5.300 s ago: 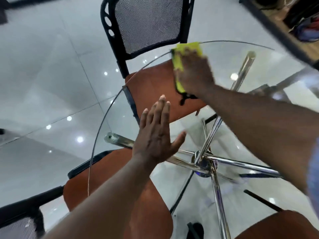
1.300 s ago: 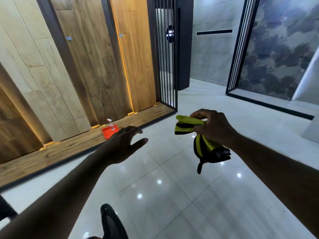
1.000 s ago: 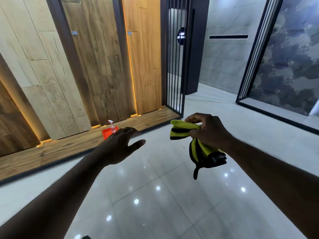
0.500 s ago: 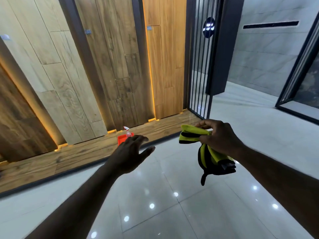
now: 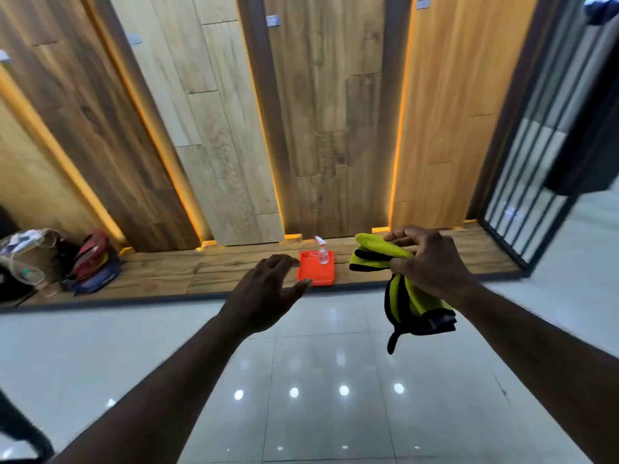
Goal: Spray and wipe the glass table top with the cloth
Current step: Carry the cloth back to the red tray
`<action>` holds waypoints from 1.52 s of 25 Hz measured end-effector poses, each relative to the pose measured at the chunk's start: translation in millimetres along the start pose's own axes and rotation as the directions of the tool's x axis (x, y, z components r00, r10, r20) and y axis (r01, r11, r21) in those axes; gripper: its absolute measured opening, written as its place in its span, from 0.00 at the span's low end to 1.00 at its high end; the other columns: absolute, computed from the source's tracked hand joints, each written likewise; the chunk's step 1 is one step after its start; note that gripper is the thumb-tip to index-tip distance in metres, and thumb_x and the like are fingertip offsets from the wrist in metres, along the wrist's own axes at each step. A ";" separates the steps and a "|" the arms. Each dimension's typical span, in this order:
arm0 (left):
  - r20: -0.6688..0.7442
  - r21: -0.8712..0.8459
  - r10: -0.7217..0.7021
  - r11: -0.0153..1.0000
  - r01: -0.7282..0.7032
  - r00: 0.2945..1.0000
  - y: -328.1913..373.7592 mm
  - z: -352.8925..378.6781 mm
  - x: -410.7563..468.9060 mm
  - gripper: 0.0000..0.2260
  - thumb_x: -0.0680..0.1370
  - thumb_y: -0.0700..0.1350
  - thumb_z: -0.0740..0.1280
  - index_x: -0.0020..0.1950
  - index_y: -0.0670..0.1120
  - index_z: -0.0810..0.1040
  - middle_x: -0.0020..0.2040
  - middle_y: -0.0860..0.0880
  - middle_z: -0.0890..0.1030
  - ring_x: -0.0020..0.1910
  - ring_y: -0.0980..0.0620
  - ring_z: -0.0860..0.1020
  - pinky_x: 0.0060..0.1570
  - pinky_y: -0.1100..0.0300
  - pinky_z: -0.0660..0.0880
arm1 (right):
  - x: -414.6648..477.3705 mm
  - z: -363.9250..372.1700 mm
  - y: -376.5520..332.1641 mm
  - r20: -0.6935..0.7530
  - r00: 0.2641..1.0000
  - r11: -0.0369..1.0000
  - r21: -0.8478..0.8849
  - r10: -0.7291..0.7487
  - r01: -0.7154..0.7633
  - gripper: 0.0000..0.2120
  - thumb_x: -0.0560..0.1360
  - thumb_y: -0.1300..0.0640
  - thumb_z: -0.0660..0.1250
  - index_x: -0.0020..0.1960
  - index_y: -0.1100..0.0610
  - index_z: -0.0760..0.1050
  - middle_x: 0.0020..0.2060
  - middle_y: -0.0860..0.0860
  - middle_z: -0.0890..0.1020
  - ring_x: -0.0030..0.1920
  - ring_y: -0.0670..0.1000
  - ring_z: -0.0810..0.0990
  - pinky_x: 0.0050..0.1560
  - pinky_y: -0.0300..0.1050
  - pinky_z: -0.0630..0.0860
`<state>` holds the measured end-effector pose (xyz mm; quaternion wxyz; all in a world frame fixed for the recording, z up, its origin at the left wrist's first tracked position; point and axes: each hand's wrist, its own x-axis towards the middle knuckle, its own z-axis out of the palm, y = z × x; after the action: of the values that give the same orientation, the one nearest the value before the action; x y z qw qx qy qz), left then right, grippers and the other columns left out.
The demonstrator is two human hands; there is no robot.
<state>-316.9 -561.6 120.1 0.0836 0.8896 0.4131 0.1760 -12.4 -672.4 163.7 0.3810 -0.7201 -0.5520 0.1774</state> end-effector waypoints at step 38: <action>0.515 -0.134 -0.313 0.891 0.435 0.798 -499.5 281.8 643.3 0.25 0.84 0.62 0.61 0.73 0.46 0.74 0.71 0.48 0.75 0.69 0.46 0.73 0.65 0.53 0.71 | 797.6 386.5 233.7 0.394 0.762 0.857 -0.290 0.513 -0.427 0.23 0.72 0.56 0.78 0.65 0.51 0.81 0.47 0.47 0.85 0.51 0.51 0.84 0.52 0.41 0.77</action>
<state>-177.8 251.3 -130.3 0.3258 0.7875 0.5227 -0.0207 141.7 182.6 -128.5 0.1152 -0.8047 -0.4406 0.3808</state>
